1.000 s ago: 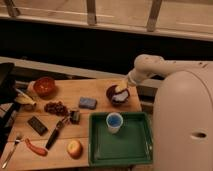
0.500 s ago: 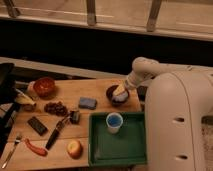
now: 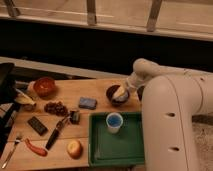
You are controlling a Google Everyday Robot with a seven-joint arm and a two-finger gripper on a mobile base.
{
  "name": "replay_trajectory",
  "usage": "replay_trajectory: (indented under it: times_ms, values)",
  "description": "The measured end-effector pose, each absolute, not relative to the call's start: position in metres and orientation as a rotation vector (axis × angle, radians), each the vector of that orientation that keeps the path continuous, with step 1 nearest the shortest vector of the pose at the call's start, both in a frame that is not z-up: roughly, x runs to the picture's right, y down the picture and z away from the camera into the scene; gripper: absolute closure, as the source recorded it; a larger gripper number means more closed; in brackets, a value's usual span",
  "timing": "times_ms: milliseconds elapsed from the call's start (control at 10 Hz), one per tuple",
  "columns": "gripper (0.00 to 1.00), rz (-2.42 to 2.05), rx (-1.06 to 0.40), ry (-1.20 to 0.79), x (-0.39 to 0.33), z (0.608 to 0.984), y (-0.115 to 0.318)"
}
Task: Place towel in tray
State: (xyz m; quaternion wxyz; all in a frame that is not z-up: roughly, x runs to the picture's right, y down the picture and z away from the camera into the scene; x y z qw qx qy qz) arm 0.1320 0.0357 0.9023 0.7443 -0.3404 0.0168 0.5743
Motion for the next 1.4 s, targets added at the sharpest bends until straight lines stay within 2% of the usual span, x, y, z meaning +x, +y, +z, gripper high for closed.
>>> replay_trajectory:
  times_ms: [100, 300, 600, 1100, 1400]
  values:
    - [0.49, 1.257, -0.747, 0.036, 0.132, 0.901, 0.036]
    - [0.71, 1.243, -0.733, 0.037, 0.133, 0.897, 0.032]
    - [0.98, 1.228, -0.7, 0.04, 0.133, 0.892, 0.022]
    - [1.0, 1.234, -0.661, -0.021, 0.139, 0.86, -0.014]
    - [1.0, 1.182, -0.808, -0.141, 0.155, 0.813, -0.031]
